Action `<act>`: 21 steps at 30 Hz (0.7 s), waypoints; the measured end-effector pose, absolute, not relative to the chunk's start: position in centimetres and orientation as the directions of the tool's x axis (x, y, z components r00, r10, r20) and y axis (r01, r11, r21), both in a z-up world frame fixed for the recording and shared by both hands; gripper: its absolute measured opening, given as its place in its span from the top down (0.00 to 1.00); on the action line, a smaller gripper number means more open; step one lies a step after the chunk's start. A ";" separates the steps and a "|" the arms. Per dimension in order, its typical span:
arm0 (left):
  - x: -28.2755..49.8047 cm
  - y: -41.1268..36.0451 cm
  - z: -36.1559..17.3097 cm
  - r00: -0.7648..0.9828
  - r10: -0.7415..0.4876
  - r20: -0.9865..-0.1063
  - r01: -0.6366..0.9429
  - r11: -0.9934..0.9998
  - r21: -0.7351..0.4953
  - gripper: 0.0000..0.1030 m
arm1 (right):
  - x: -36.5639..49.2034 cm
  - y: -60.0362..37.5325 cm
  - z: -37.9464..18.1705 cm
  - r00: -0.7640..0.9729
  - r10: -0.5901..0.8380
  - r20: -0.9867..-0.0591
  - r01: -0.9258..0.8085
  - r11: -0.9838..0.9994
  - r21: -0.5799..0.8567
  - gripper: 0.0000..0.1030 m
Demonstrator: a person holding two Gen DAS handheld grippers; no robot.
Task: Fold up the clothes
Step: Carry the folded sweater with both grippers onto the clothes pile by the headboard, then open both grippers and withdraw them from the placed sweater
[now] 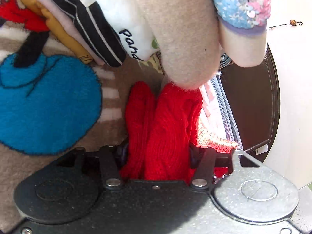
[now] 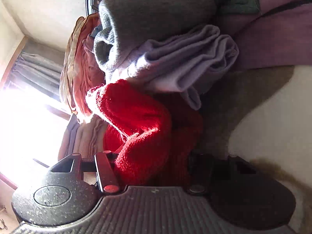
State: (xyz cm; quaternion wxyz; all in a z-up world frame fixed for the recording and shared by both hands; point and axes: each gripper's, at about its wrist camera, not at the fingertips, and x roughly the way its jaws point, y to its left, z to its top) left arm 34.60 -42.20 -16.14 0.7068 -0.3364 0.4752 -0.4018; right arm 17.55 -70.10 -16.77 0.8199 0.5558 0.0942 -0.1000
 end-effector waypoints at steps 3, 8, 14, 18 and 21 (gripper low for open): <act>32.5 -40.7 -14.7 0.290 -0.854 -0.431 0.322 0.511 -0.797 0.39 | 16.5 -69.3 -15.7 0.952 -0.091 -0.293 0.304 0.411 0.860 0.41; 29.3 -37.5 -13.0 0.367 -0.821 -0.438 0.392 0.563 -0.728 0.35 | 13.9 -67.5 -12.8 0.919 -0.235 -0.315 0.393 0.525 0.755 0.34; 24.7 -34.6 -11.5 0.379 -0.809 -0.451 0.432 0.585 -0.687 0.26 | 10.3 -64.1 -10.4 0.925 -0.252 -0.283 0.378 0.654 0.655 0.27; 23.9 -34.4 -10.9 0.385 -0.799 -0.463 0.463 0.601 -0.651 0.26 | 9.6 -62.3 -8.7 0.937 -0.279 -0.212 0.350 0.759 0.549 0.31; 24.4 -37.3 -9.9 0.402 -0.792 -0.459 0.465 0.609 -0.643 0.26 | 9.2 -61.7 -8.8 0.935 -0.297 -0.194 0.355 0.761 0.543 0.31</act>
